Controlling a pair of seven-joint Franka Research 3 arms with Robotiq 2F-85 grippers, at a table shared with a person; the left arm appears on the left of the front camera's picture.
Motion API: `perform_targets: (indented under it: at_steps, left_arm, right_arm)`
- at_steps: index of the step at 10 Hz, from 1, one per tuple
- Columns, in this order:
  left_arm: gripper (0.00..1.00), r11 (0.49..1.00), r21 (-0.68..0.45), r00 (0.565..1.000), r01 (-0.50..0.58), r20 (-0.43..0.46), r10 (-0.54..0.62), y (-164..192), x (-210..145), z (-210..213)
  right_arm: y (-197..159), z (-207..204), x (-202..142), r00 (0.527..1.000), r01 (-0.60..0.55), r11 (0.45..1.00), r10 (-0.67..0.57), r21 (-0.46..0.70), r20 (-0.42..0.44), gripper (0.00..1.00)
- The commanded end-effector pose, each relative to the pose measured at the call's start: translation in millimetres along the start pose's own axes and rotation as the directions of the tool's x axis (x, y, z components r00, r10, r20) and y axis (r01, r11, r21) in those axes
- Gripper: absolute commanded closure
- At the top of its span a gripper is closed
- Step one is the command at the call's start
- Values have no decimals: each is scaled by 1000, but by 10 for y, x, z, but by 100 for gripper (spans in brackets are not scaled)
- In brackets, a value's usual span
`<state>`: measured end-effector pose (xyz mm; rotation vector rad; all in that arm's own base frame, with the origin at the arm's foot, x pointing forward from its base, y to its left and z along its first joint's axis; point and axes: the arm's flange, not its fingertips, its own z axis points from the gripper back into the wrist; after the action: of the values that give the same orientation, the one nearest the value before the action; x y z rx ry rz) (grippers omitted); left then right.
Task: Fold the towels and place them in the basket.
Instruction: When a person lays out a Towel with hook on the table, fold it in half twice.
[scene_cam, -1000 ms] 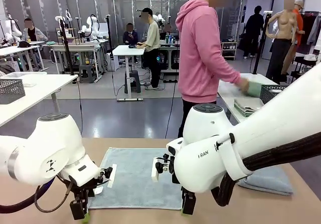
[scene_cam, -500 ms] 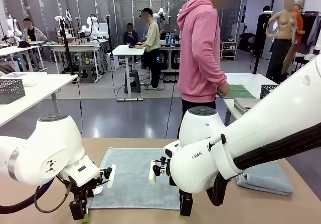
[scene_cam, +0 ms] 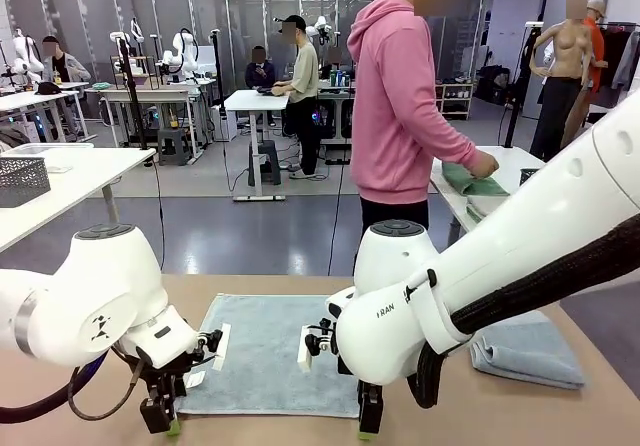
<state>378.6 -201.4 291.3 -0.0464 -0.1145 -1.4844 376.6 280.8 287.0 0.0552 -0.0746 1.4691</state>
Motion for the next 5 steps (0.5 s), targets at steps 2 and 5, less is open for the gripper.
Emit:
perform_targets:
  at_steps: [2, 5]
  left_arm:
    - [100, 1000, 1, 1000, -9, 16, 9, -540, -385, -103]
    - [100, 1000, -4, 1000, -8, 14, 8, -542, -392, -104]
  right_arm:
    - [-61, 4, 42, 1000, -7, 1000, 8, 14, -26, 86]
    - [-88, 6, 35, 1000, 8, 1000, -8, 20, -19, 100]
